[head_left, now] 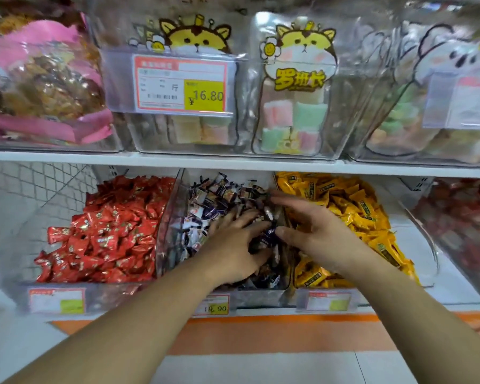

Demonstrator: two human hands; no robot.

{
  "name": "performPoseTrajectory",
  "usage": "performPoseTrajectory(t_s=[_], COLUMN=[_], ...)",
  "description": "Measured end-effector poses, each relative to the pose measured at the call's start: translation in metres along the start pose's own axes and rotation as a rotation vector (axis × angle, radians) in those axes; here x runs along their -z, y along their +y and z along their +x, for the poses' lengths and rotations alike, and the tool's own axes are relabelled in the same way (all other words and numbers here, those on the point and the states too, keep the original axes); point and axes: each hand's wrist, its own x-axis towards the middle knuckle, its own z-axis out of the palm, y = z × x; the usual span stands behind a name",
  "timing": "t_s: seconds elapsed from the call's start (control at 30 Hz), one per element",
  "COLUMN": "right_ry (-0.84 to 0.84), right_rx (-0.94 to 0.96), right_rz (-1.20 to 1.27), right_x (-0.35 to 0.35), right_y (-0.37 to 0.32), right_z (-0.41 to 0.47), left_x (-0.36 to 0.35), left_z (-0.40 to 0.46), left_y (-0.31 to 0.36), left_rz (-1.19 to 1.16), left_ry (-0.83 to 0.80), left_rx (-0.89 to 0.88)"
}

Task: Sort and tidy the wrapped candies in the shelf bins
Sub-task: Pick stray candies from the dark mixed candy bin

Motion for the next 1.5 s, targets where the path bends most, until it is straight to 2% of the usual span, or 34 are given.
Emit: performPoseTrajectory(t_s=[0.07, 0.2, 0.33, 0.47, 0.53, 0.63, 0.7, 0.77, 0.8, 0.9, 1.03, 1.2, 1.33, 1.5], right_ry=[-0.003, -0.015, -0.028, -0.021, -0.017, -0.010, -0.008, -0.003, -0.003, -0.012, -0.025, -0.018, -0.020, -0.021], right_rx=[-0.003, 0.020, 0.016, 0.005, 0.005, 0.003, 0.006, 0.010, 0.009, -0.002, -0.004, 0.004, 0.007, 0.000], right_rz=[0.017, -0.009, 0.004, 0.024, 0.018, 0.022, 0.035, 0.030, 0.026, 0.023, 0.027, 0.003, 0.007, 0.027], right_x=[0.001, 0.004, 0.002, 0.000, -0.001, -0.002, -0.003, -0.002, -0.002, 0.000, 0.000, -0.001, -0.001, -0.002], right_y=[0.006, 0.006, 0.006, 0.005, 0.005, 0.005, 0.006, 0.006, 0.006, 0.005, 0.004, 0.007, 0.006, 0.010], right_z=[0.002, 0.001, 0.000, -0.001, 0.000, 0.001, 0.001, 0.001, 0.001, 0.001, 0.001, 0.000, 0.001, 0.003], left_x=[-0.003, 0.005, 0.012, 0.015, 0.016, 0.015, 0.010, 0.006, 0.004, 0.002, 0.002, 0.004, 0.005, 0.006], left_z=[0.006, -0.005, -0.017, -0.021, -0.022, -0.019, -0.014, -0.008, -0.006, -0.005, -0.009, -0.012, -0.016, -0.015], left_y=[-0.005, -0.022, -0.026, -0.022, -0.019, -0.008, 0.000, 0.001, -0.001, -0.013, -0.027, -0.036, -0.035, -0.026], left_rz=[0.007, -0.052, 0.055, -0.097, -0.189, -0.169, -0.162, -0.130, -0.069, 0.086, 0.136, 0.057, -0.124, -0.169], left_ry=[0.024, 0.193, 0.289, 0.431, 0.437, 0.430, 0.305, 0.147, 0.119, 0.202, 0.344, 0.395, 0.428, 0.425], left_rx=[0.020, 0.048, 0.053, 0.190, 0.195, 0.016, -0.074, -0.073, -0.061, -0.050, -0.020, 0.078, 0.131, 0.031])
